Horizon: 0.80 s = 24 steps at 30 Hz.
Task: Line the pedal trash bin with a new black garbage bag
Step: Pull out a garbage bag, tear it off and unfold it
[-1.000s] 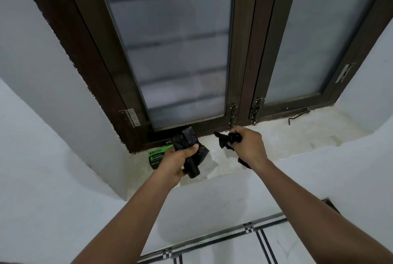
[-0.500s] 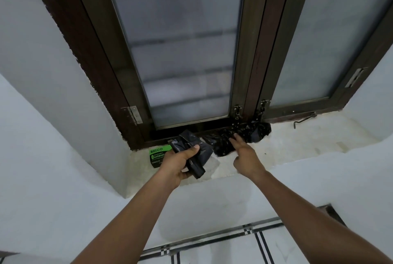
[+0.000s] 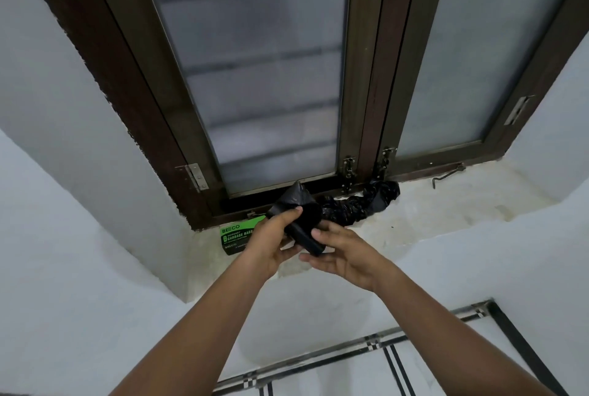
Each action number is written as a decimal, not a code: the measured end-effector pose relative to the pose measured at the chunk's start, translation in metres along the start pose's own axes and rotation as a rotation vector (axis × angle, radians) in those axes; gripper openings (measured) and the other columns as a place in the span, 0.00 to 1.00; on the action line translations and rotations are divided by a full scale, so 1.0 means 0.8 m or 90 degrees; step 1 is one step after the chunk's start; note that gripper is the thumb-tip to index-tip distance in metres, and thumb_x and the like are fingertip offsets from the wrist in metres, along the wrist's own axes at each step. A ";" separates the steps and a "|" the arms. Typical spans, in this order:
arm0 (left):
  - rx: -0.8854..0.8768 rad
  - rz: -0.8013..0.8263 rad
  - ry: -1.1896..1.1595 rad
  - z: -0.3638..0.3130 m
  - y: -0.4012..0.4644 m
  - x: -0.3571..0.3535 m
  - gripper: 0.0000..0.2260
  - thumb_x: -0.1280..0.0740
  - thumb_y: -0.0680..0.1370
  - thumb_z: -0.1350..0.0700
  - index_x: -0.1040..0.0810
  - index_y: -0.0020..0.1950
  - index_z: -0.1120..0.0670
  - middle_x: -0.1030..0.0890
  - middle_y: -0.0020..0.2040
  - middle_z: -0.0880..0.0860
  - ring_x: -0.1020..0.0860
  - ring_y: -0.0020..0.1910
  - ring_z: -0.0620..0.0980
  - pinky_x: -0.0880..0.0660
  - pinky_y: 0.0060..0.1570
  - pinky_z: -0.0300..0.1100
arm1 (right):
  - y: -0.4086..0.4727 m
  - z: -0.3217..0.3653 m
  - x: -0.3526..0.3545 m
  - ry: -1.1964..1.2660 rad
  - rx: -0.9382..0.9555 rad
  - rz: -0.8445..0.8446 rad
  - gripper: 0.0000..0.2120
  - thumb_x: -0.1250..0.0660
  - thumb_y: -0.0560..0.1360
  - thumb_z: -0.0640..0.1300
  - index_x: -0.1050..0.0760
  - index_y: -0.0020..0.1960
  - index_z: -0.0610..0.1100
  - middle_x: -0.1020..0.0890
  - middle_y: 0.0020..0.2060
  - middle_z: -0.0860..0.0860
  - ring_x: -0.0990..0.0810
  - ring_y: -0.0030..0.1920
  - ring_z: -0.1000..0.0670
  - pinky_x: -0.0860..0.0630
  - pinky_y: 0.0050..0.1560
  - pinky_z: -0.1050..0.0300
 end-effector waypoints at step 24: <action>-0.239 0.027 0.235 -0.038 -0.005 0.044 0.15 0.23 0.70 0.72 0.23 0.36 0.55 0.20 0.42 0.60 0.17 0.45 0.60 0.18 0.52 0.53 | 0.010 0.041 -0.009 -0.076 0.157 -0.113 0.15 0.25 0.72 0.30 0.29 0.36 0.43 0.18 0.43 0.43 0.15 0.47 0.45 0.17 0.48 0.58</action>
Point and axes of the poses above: each hand's wrist, its own y-axis towards the middle knuckle, its own x-axis out of the back of the hand, z = x × y, the point moved 2 cm from there along y, towards the middle knuckle
